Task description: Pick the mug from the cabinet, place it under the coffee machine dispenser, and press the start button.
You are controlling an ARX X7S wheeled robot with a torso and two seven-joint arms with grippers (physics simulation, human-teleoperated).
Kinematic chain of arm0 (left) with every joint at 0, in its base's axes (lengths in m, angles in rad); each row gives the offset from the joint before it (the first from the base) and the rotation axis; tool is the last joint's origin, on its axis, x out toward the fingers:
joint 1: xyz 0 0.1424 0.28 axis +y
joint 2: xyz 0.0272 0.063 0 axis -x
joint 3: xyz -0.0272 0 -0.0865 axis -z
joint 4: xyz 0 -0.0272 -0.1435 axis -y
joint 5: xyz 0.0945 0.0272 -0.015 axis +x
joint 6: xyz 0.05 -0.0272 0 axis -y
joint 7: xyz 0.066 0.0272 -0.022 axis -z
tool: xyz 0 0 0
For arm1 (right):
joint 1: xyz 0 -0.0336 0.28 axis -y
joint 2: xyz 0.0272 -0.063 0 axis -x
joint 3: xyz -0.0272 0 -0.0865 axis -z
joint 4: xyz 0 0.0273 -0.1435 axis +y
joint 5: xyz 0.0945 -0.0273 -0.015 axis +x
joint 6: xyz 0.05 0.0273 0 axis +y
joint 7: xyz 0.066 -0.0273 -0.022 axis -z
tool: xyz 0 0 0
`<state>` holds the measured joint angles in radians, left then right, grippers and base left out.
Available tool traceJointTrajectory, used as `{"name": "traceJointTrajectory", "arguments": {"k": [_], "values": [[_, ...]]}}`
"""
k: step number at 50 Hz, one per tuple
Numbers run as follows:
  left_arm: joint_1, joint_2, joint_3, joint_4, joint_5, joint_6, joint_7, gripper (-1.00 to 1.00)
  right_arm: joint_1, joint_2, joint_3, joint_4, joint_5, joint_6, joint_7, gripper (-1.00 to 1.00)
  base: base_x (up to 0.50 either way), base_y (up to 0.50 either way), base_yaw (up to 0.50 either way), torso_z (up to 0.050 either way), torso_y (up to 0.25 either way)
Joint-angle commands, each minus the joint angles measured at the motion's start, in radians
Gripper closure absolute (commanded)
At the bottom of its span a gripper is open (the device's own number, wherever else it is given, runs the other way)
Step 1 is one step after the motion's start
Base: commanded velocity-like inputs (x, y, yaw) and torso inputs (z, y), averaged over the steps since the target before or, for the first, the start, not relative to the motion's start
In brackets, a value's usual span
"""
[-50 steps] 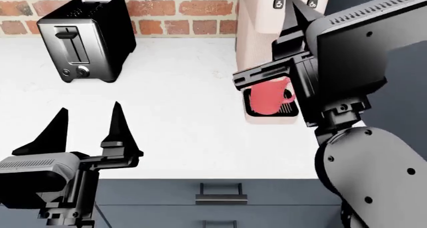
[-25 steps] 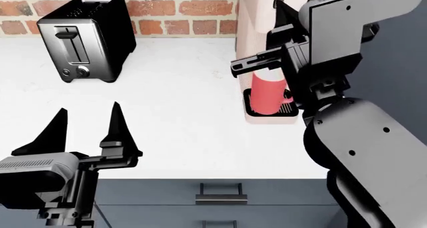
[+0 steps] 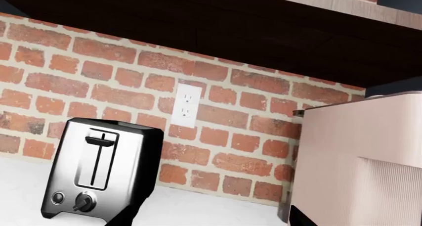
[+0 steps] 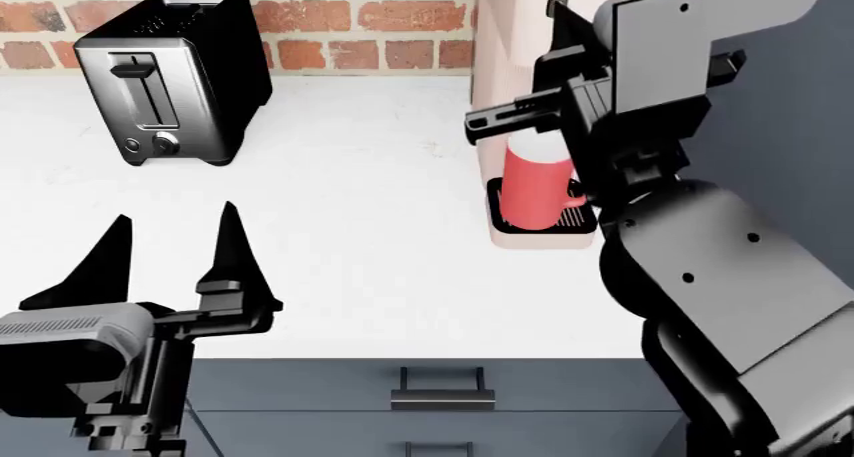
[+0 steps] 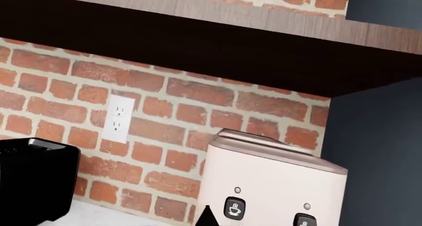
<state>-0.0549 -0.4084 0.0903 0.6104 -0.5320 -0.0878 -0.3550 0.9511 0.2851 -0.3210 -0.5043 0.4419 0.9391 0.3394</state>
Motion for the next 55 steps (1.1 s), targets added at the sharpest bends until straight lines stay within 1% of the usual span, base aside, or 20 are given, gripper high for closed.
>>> {"name": "traceJointTrajectory", "arguments": {"k": [1, 25, 55], "values": [[0.001, -0.004, -0.002, 0.002, -0.005, 0.001, -0.004, -1.0, 0.008, 0.0, -0.005, 0.054, -0.015, -0.032, -0.002, 1.0, 0.0, 0.0, 0.0, 0.0, 0.0], [0.003, -0.007, 0.003, -0.001, -0.008, 0.007, -0.007, -1.0, 0.044, -0.003, -0.025, 0.233, -0.051, -0.125, -0.033, 1.0, 0.0, 0.0, 0.0, 0.0, 0.0], [-0.005, -0.017, -0.003, 0.0, -0.025, 0.007, -0.015, -1.0, 0.091, -0.016, -0.053, 0.344, -0.064, -0.165, -0.053, 1.0, 0.0, 0.0, 0.0, 0.0, 0.0]]}}
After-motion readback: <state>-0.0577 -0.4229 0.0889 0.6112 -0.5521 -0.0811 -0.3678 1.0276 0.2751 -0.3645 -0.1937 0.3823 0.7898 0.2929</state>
